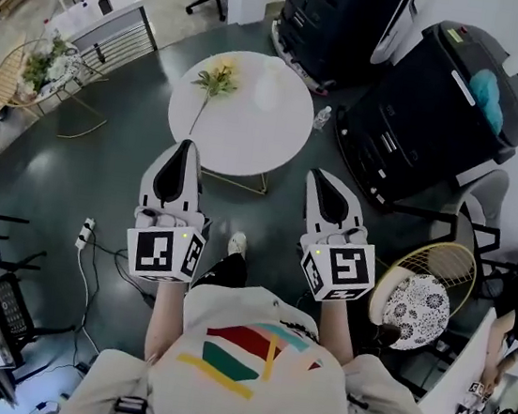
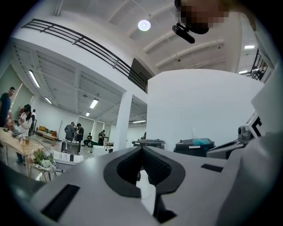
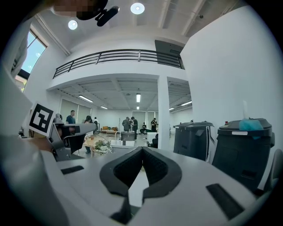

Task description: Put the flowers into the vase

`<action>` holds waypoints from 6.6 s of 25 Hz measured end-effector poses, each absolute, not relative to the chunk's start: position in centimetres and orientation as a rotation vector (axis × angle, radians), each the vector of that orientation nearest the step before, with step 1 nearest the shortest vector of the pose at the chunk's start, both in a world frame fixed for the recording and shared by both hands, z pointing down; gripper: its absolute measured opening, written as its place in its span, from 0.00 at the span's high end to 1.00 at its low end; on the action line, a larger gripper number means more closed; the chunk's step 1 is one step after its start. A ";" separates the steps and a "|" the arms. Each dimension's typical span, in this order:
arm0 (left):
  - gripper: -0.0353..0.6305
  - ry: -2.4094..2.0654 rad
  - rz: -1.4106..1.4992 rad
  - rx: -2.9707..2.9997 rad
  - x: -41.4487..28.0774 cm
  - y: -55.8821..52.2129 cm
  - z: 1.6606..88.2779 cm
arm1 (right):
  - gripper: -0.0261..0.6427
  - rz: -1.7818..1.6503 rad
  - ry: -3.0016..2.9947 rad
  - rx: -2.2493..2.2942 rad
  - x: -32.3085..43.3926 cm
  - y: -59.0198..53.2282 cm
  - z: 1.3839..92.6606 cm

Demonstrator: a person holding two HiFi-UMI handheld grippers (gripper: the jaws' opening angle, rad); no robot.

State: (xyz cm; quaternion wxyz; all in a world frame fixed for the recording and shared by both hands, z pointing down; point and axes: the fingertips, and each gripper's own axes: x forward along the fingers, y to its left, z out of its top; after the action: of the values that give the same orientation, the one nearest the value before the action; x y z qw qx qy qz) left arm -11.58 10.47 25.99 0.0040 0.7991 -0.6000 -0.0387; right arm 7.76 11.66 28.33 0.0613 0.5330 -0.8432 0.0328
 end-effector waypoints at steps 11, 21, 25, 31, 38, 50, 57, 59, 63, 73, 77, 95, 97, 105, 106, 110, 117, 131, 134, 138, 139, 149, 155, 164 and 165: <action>0.93 -1.884 -0.050 2.506 -14.6 -1.0 25.9 | 0.94 0.192 -2.563 1.619 5.2 -0.6 29.3; 0.93 -2.036 0.026 2.355 -13.2 -9.8 28.6 | 0.94 0.224 -2.669 1.490 8.0 -11.4 31.9; 0.93 -2.103 0.029 2.322 -11.5 -14.2 28.3 | 0.94 0.232 -2.718 1.413 10.1 -15.5 32.4; 0.93 -2.109 0.156 2.273 -9.2 -17.5 29.6 | 0.94 0.262 -2.779 1.352 12.4 -20.3 32.4; 0.93 -2.022 0.226 2.267 -11.1 -21.1 32.5 | 0.94 0.312 -2.730 1.363 12.2 -23.1 33.7; 0.35 -1.665 0.336 2.363 -13.8 -27.3 41.5 | 0.94 0.415 -2.590 1.397 8.3 -24.9 36.8; 0.20 -1.407 0.850 2.149 -16.4 -28.1 57.4 | 0.94 0.458 -2.469 1.356 5.8 -25.2 40.4; 0.19 -1.346 0.980 2.082 -17.2 -27.5 60.4 | 0.94 0.479 -2.444 1.345 4.9 -25.1 41.3; 0.18 -1.277 1.022 2.006 -17.3 -27.4 64.0 | 0.94 0.512 -2.414 1.321 3.3 -24.9 42.8; 0.18 -1.208 1.084 1.857 -17.5 -27.3 67.9 | 0.94 0.553 -2.375 1.331 2.2 -24.1 44.3; 0.18 -1.151 1.130 1.821 -17.4 -27.0 68.8 | 0.94 0.548 -2.361 1.345 2.4 -23.9 44.5; 0.57 -1.320 0.963 1.863 -17.6 -29.8 63.3 | 0.94 0.454 -2.403 1.327 3.1 -22.6 42.4; 0.57 -1.384 0.885 1.914 -17.4 -30.8 61.1 | 0.94 0.433 -2.417 1.329 3.4 -22.6 41.8; 0.58 -1.649 0.583 2.129 -17.3 -33.8 48.5 | 0.94 0.342 -2.481 1.395 4.0 -23.0 37.7; 0.58 -1.681 0.541 2.152 -17.2 -33.9 46.8 | 0.94 0.321 -2.494 1.397 4.1 -23.2 37.1; 0.59 -1.784 0.364 2.255 -16.5 -33.9 39.5 | 0.94 0.241 -2.548 1.402 4.3 -23.9 34.8; 0.59 -1.945 0.040 2.378 -16.4 -31.1 27.9 | 0.94 0.167 -2.624 1.403 4.2 -24.7 32.1; 0.59 -2.061 -0.286 2.524 -13.7 -21.6 18.8 | 0.94 0.162 -2.717 1.360 2.4 -24.8 30.9; 0.59 -2.023 -0.332 2.544 -13.4 -21.4 18.3 | 0.94 0.161 -2.717 1.361 2.1 -25.0 30.7; 0.59 -1.924 -0.419 2.572 -12.7 -21.3 17.3 | 0.94 0.158 -2.694 1.394 2.4 -24.5 30.7; 0.59 -1.890 -0.442 2.582 -12.5 -21.3 17.1 | 0.94 0.158 -2.684 1.411 2.6 -24.4 30.6; 0.59 -1.597 -0.355 2.698 -5.0 -24.5 21.4 | 0.94 0.256 -2.482 1.650 10.1 -22.8 33.0; 0.59 -1.458 -0.242 2.780 -1.3 -25.3 29.2 | 0.94 0.342 -2.359 1.699 13.2 -21.0 36.3; 0.59 -1.352 0.022 2.785 -0.2 -24.3 38.9 | 0.94 0.422 -2.254 1.682 13.7 -19.2 39.9; 0.59 -1.362 0.013 2.779 -0.2 -24.3 39.3 | 0.94 0.425 -2.248 1.676 13.8 -19.1 40.2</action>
State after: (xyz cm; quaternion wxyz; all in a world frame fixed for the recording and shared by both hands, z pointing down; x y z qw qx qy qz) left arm -0.20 -24.31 39.26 0.0234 0.8977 -0.4399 0.0042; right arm 13.75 -19.07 40.23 0.1521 0.5840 -0.7835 0.1483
